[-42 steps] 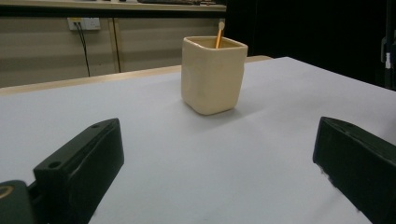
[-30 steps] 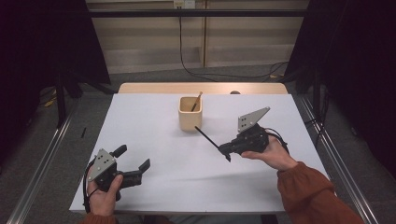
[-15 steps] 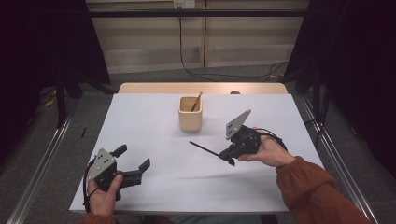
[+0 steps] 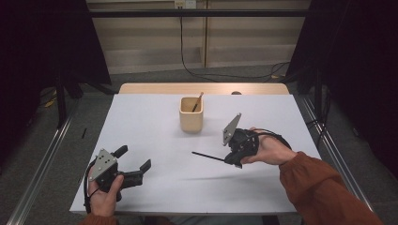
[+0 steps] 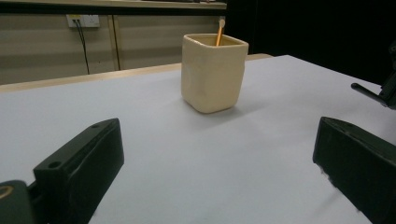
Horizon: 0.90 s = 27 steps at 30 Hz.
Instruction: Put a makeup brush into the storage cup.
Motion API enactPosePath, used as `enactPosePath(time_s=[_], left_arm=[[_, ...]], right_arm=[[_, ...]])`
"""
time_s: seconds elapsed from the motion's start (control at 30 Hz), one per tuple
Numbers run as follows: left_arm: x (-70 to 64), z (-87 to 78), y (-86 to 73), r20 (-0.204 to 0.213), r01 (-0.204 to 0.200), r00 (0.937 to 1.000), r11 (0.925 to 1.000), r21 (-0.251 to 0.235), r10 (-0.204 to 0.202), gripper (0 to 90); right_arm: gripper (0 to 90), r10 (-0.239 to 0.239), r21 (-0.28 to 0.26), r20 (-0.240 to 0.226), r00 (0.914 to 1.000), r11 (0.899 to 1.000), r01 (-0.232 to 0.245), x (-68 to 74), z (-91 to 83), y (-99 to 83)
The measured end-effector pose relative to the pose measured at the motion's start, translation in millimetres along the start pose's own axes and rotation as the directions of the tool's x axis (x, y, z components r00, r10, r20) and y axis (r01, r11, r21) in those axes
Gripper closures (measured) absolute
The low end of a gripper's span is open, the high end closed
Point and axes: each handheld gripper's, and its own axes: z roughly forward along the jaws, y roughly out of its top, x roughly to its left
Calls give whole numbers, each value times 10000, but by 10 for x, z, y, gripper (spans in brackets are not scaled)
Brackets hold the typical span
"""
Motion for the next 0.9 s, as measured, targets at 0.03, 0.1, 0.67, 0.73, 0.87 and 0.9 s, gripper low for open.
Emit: enactPosePath(time_s=[0.03,0.1,0.67,0.73,0.87,0.9], left_arm=[[1,1,-1,-5,-9,10000,10000,10,9,19],[1,2,-1,1,-7,10000,10000,6,7,19],[37,8,6,116,-12,9999,10000,52,11,18],[49,2,10,308,148,9994,9999,-73,-145,18],[55,-7,27,301,77,9995,9999,-148,-73,14],[58,-10,34,294,15,9996,9998,-176,-10,14]], right_arm=[[862,15,55,-33,10000,10000,-15,5,9,8],[862,-109,230,-91,9999,9997,111,8,30,20],[862,-248,1234,-405,9989,9919,296,-1,77,39],[862,-259,1241,-401,9989,9918,307,1,80,36],[862,-248,940,-414,9988,9952,286,-11,59,27],[862,-218,939,-430,9988,9952,258,-12,65,22]])
